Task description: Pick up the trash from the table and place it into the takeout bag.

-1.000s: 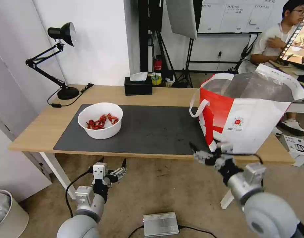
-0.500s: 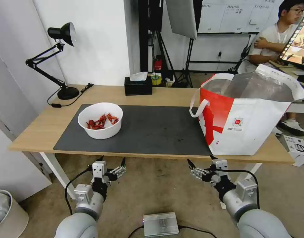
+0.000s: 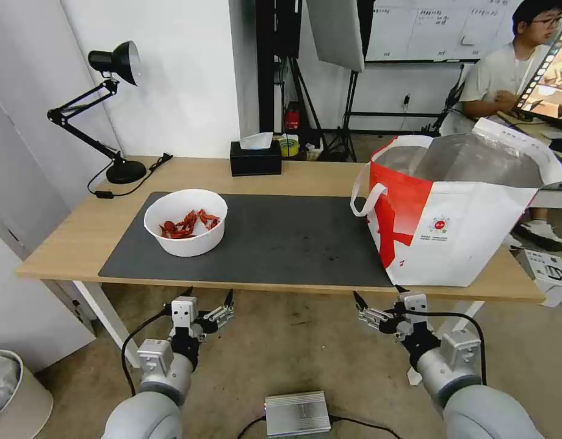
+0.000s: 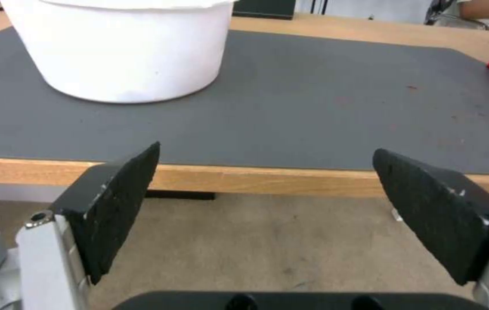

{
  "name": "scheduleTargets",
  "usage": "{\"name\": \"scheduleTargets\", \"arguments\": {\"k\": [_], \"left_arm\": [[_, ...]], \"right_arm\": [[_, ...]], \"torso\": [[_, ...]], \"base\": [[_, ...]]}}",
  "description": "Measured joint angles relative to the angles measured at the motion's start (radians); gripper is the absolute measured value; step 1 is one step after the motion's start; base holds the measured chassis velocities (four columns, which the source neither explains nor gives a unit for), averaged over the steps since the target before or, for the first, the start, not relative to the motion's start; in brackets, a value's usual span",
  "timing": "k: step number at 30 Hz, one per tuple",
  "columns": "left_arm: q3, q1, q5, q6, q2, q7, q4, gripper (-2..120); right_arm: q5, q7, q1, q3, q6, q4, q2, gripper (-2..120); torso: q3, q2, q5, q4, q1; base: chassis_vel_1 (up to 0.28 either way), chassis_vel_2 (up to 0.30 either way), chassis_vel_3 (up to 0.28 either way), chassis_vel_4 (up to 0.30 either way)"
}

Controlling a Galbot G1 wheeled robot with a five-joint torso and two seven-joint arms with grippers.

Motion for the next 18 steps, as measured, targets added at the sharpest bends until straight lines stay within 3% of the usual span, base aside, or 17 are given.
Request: {"name": "scheduleTargets", "arguments": {"k": [12,18], "left_arm": [[-0.006,0.002,0.003,0.000,-0.006,0.000,-0.006,100],[-0.038,-0.024,-0.049,0.012,0.013,-0.022,-0.016,100]], "right_arm": [[0.001,0.012,0.005,-0.005,-0.004,0.002,0.000,100],[0.002,0.012,0.006,-0.005,-0.004,0.002,0.000,100]], "torso": [[0.000,0.000,0.0000,0.0000,0.000],[0.000,0.000,-0.0001,0.0000,0.000]], "base": [[0.000,0.000,0.000,0.000],[0.000,0.000,0.000,0.000]]}}
